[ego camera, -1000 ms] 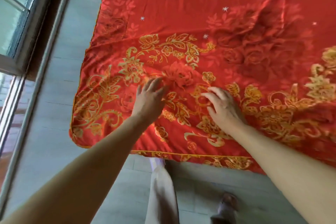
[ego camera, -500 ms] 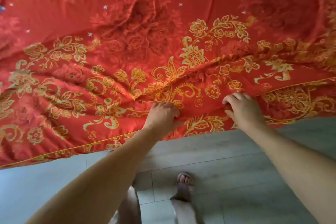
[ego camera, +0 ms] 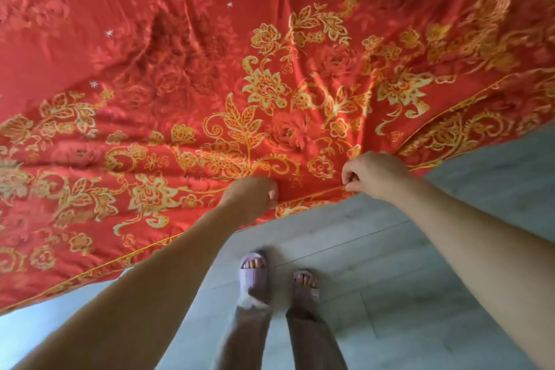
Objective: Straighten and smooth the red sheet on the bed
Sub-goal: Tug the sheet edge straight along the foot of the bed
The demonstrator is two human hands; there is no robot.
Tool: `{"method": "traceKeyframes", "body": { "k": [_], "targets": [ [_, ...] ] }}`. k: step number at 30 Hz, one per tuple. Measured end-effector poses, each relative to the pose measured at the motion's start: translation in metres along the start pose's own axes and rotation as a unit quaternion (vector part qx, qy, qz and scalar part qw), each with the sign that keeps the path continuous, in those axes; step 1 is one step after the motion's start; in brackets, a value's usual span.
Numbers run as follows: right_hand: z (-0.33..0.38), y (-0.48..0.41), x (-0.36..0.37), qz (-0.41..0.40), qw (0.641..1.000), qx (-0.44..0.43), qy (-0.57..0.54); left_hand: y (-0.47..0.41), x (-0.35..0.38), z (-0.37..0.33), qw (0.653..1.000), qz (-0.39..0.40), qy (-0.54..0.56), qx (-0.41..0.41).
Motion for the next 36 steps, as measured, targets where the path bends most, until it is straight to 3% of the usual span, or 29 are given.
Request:
{"method": "traceKeyframes", "body": {
  "k": [2, 4, 6, 8, 10, 12, 14, 16, 18, 20, 21, 25, 27, 32, 36],
  "targets": [
    [0.002, 0.001, -0.006, -0.047, 0.998, -0.025, -0.033, 0.000, -0.007, 0.006, 0.998, -0.036, 0.046, 0.003],
    [-0.004, 0.002, -0.016, -0.161, 0.982, -0.035, -0.098, 0.000, -0.012, 0.013, 0.995, -0.051, 0.083, 0.007],
    [-0.019, 0.010, -0.021, -0.282, 0.946, 0.012, -0.157, 0.001, -0.014, 0.015, 0.993, -0.038, 0.109, 0.019],
    [-0.040, 0.016, -0.013, -0.324, 0.915, 0.115, -0.211, 0.002, -0.014, 0.015, 0.994, -0.024, 0.106, 0.032],
    [-0.061, 0.018, 0.009, -0.266, 0.905, 0.214, -0.252, 0.001, -0.015, 0.018, 0.995, -0.035, 0.087, 0.026],
    [-0.068, 0.014, 0.039, -0.133, 0.912, 0.274, -0.276, -0.001, -0.016, 0.022, 0.994, -0.048, 0.094, 0.017],
    [-0.056, 0.005, 0.063, -0.026, 0.922, 0.261, -0.286, -0.005, -0.020, 0.019, 0.991, -0.066, 0.111, 0.024],
    [-0.034, -0.005, 0.072, -0.032, 0.906, 0.222, -0.358, -0.010, -0.028, 0.009, 0.985, -0.108, 0.120, 0.052],
    [-0.017, -0.014, 0.080, -0.065, 0.837, 0.202, -0.504, -0.018, -0.039, -0.007, 0.978, -0.148, 0.108, 0.095],
    [-0.008, -0.019, 0.092, -0.090, 0.736, 0.185, -0.645, -0.027, -0.044, -0.023, 0.980, -0.147, 0.062, 0.117],
    [-0.010, -0.021, 0.097, -0.106, 0.723, 0.178, -0.659, -0.034, -0.044, -0.030, 0.984, -0.130, 0.031, 0.117],
    [-0.022, -0.020, 0.102, -0.145, 0.808, 0.185, -0.540, -0.048, -0.046, -0.039, 0.990, -0.096, -0.045, 0.093],
    [-0.022, -0.015, 0.100, -0.143, 0.828, 0.185, -0.510, -0.050, -0.047, -0.038, 0.991, -0.083, -0.057, 0.087],
    [-0.036, 0.002, 0.116, -0.147, 0.794, 0.210, -0.552, -0.048, -0.044, -0.037, 0.991, -0.076, -0.059, 0.094],
    [-0.010, 0.003, 0.120, -0.096, 0.785, 0.078, -0.607, -0.033, -0.037, -0.031, 0.989, -0.099, 0.038, 0.105]
  ]
}}
Point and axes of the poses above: each hand's wrist, its own y-axis away from the middle knuckle, its own x-axis out of the palm, z = x × y, the point moved 5 cm from there along -y, towards the middle knuckle, and after that the axes turned 14 degrees about z, right-handed, at the moved point
